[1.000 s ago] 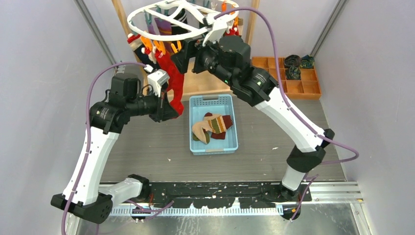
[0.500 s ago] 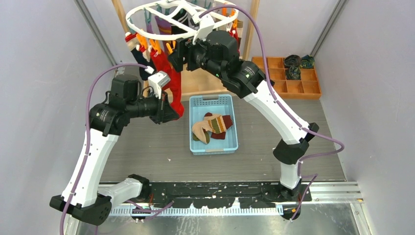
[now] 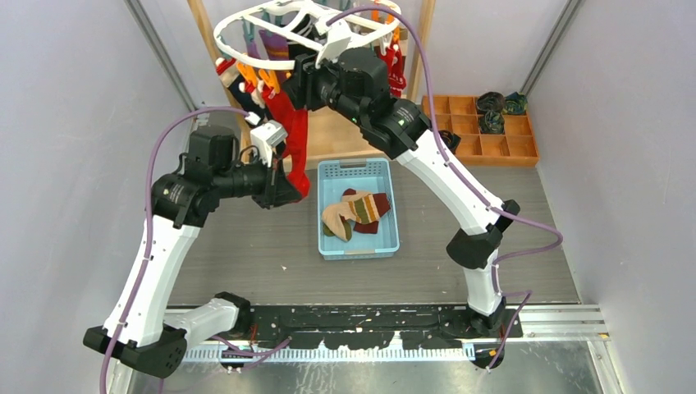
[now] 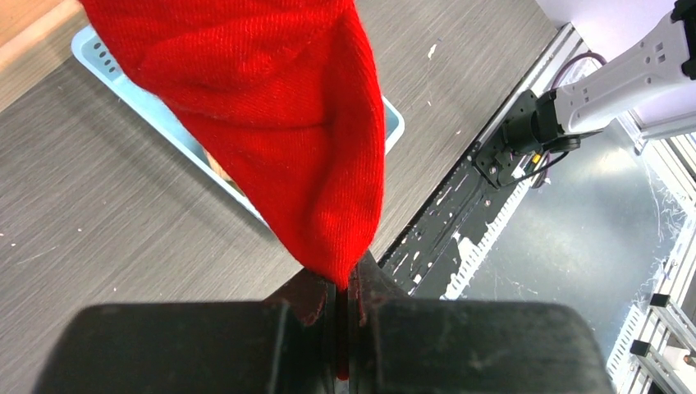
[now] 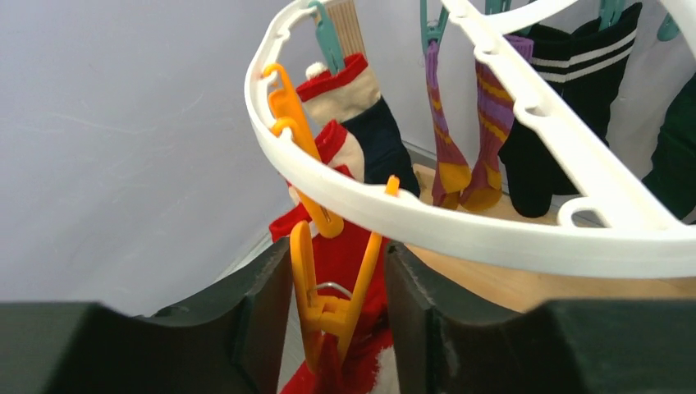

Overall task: Remove the socks clipped to the hanger
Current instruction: Remove the sock from the hanger.

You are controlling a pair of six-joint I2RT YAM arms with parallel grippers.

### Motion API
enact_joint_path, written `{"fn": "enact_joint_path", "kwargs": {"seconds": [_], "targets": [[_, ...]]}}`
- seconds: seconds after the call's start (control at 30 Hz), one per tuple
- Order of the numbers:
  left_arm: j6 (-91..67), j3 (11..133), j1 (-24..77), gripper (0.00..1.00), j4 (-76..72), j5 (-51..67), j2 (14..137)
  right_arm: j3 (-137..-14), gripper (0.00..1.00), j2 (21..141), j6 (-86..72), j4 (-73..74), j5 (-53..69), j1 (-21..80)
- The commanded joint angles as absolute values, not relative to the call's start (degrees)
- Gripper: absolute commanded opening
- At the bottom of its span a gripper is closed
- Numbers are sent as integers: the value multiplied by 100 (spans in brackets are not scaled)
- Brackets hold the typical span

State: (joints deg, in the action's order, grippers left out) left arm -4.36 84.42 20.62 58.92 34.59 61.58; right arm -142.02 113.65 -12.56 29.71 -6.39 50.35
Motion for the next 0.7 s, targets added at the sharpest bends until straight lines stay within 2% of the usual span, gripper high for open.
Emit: {"fn": "enact_joint_path", "kwargs": {"seconds": [0.0, 0.13, 0.27, 0.37, 0.4, 0.43, 0.5, 0.67], "targets": [[-477, 8392, 2101, 0, 5713, 3564, 6055, -14264, 43, 11191, -1271, 2350, -688, 4967], [-442, 8344, 2101, 0, 5739, 3542, 6081, -14247, 27, 11163, -1438, 2277, -552, 4877], [-422, 8316, 2109, 0, 5752, 3522, 6091, -14195, 4, 11116, -1587, 2268, -413, 4789], [-407, 8320, 2118, 0, 5757, 3519, 6091, -14053, 1, 11038, -1643, 2263, -349, 4747], [-398, 8327, 2118, 0, 5769, 3523, 6091, -13982, 6, 10979, -1650, 2267, -328, 4726], [-385, 8330, 2126, 0, 5788, 3529, 6095, -13876, 19, 10913, -1655, 2276, -260, 4716], [-310, 8347, 2127, 0, 5857, 3523, 6092, -13528, 54, 10703, -1669, 2263, -104, 4682], [-95, 8338, 2136, 0, 5977, 3506, 5973, -11590, 85, 9623, -1884, 1559, 559, 4620]]}}
